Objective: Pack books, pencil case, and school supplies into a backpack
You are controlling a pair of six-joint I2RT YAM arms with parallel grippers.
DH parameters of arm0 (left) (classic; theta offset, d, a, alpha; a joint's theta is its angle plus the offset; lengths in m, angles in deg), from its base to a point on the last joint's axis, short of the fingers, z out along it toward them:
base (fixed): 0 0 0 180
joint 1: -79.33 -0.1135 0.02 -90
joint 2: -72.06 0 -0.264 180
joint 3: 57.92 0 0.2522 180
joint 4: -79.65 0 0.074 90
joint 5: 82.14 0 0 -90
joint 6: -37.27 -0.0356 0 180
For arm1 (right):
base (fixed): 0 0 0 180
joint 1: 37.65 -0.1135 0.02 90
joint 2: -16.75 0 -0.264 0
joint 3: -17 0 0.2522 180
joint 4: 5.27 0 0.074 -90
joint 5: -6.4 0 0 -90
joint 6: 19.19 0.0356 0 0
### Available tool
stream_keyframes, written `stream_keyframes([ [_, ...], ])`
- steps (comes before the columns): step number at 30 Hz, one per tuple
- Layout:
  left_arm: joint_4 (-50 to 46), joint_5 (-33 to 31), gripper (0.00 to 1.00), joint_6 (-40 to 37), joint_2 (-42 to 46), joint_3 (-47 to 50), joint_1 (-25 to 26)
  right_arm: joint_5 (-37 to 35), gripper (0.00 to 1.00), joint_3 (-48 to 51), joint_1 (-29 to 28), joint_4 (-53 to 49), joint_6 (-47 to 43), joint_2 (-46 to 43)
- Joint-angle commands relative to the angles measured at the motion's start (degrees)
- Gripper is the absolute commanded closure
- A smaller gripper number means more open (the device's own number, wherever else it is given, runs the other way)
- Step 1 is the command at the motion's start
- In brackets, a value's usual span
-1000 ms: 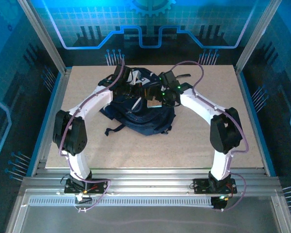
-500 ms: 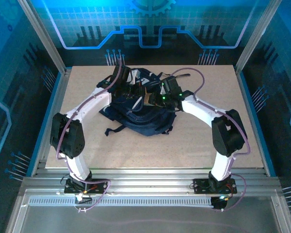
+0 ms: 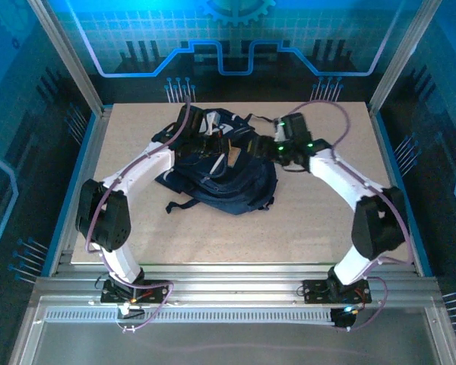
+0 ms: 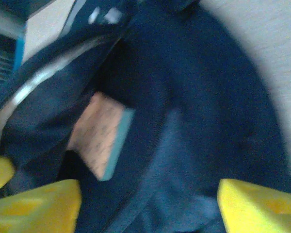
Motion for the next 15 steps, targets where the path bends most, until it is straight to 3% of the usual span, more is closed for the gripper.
stream_keyframes([
  [1,7.12,3.34,1.00,2.97,4.23,0.51,0.42,-10.44,0.11,-0.87,3.74,-10.87,-2.53,-0.64],
  [5,7.23,3.46,1.00,3.35,5.18,1.43,0.45,-17.29,0.00,-2.47,7.48,-13.92,0.20,4.36],
  [15,8.51,4.07,1.00,4.18,6.51,3.54,0.62,-23.45,0.00,-17.19,9.40,-21.67,10.14,23.15],
])
